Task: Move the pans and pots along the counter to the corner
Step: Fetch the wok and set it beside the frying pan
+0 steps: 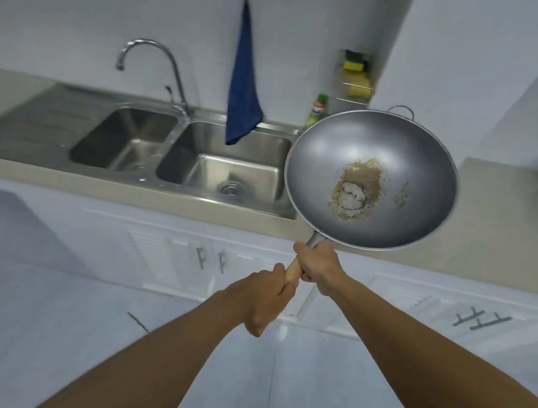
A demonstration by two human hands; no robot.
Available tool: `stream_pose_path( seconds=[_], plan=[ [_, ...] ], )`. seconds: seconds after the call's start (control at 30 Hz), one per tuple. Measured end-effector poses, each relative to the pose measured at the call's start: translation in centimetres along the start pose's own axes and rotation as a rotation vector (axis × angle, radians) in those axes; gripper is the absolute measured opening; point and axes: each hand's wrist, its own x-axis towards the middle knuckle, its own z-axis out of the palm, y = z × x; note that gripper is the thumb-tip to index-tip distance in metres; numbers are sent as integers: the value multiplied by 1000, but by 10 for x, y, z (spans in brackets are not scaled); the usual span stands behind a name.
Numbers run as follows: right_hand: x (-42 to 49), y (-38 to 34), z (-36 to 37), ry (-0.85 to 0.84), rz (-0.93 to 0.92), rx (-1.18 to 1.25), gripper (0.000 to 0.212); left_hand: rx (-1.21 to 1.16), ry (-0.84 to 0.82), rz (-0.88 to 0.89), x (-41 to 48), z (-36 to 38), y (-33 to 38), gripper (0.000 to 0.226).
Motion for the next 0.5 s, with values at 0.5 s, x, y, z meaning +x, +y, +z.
stream_pose_path(
  seconds=[0.5],
  plan=[
    [-86, -137, 321, -312, -233, -192, 24, 21, 198, -278, -216, -57, -243, 91]
  ],
)
